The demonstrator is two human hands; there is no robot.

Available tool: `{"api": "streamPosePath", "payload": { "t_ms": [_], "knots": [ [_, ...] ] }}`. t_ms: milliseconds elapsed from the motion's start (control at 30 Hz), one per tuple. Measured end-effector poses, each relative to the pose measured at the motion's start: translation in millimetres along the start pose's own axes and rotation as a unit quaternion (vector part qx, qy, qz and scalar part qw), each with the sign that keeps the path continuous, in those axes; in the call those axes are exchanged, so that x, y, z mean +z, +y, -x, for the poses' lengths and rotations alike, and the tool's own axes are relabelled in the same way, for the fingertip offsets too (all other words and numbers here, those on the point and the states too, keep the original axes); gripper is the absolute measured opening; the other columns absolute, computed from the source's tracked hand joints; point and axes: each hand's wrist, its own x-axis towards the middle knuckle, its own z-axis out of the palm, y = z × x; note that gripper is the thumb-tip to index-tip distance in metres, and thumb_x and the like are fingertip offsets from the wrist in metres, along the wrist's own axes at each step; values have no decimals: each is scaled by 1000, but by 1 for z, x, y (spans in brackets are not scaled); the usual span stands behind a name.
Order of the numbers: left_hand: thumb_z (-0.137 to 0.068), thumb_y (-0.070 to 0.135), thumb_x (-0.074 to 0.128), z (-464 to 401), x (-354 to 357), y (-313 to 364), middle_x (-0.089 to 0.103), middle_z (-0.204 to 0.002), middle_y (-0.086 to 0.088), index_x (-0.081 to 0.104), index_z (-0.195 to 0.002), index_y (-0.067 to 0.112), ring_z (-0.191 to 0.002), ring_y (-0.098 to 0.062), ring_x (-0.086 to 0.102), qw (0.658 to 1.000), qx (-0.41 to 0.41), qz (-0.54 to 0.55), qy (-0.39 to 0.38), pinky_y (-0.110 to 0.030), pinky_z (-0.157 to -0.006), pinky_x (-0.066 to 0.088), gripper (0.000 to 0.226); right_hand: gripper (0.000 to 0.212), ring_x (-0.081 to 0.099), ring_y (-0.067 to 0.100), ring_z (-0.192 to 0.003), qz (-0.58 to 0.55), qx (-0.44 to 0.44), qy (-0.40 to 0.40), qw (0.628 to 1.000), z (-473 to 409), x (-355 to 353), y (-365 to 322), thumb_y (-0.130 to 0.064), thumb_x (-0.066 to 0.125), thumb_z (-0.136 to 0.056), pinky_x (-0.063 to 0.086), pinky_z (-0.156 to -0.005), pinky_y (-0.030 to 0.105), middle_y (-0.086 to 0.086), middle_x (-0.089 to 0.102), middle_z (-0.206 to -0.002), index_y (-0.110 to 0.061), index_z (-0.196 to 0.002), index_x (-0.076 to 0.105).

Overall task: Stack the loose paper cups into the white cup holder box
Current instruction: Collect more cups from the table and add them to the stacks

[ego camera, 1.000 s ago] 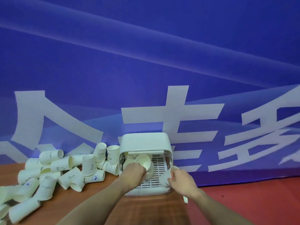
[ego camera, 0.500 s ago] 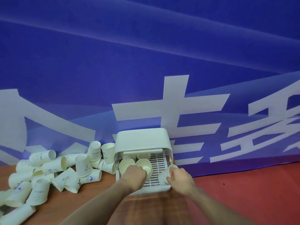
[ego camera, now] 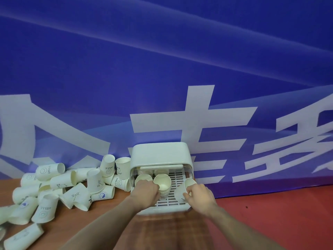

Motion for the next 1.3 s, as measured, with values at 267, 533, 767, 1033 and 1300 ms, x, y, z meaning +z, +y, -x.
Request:
{"api": "streamPosePath", "payload": {
  "t_ms": [267, 533, 767, 1033, 1300],
  "knots": [
    [-98, 38, 36, 30, 0, -12, 69, -99, -12, 64, -99, 16, -90, -35, 64, 999, -35, 16, 11, -36, -75, 46, 36, 29, 63, 27, -83, 58, -78, 59, 994, 22, -9, -24, -38, 47, -97, 36, -62, 31, 3, 65, -78, -20, -83, 65],
    [-98, 41, 38, 56, 1, -26, 67, -104, -12, 64, -105, 15, -97, -32, 63, 998, -57, 12, 9, -34, -68, 35, 38, 28, 64, 34, -82, 166, -153, 67, 972, 22, -7, -58, -28, 44, -99, 40, -62, 33, 9, 70, -87, -19, -94, 70],
    [-96, 41, 40, 63, 8, -44, 68, -100, -11, 65, -103, 16, -95, -32, 63, 997, -53, 49, 20, -37, -77, 47, 36, 20, 66, 33, -89, 255, -134, 23, 957, 11, 3, -73, -11, 50, -93, 35, -63, 30, 9, 70, -95, -16, -97, 68],
    [-96, 39, 38, 49, 19, -54, 70, -94, -8, 66, -110, 19, -89, -30, 65, 996, -41, 77, 33, -32, -71, 46, 37, 32, 64, 33, -99, 290, -129, -48, 947, 4, 21, -75, 3, 45, -87, 38, -69, 34, 12, 67, -106, -11, -109, 64],
    [-95, 37, 35, 39, 27, -56, 67, -87, -12, 63, -100, 17, -82, -33, 63, 995, -28, 92, 23, -33, -61, 36, 34, 27, 65, 29, -98, 271, -112, -51, 955, -19, 32, -76, -18, 41, -95, 41, -69, 32, 8, 68, -106, -14, -107, 65]
  ]
}}
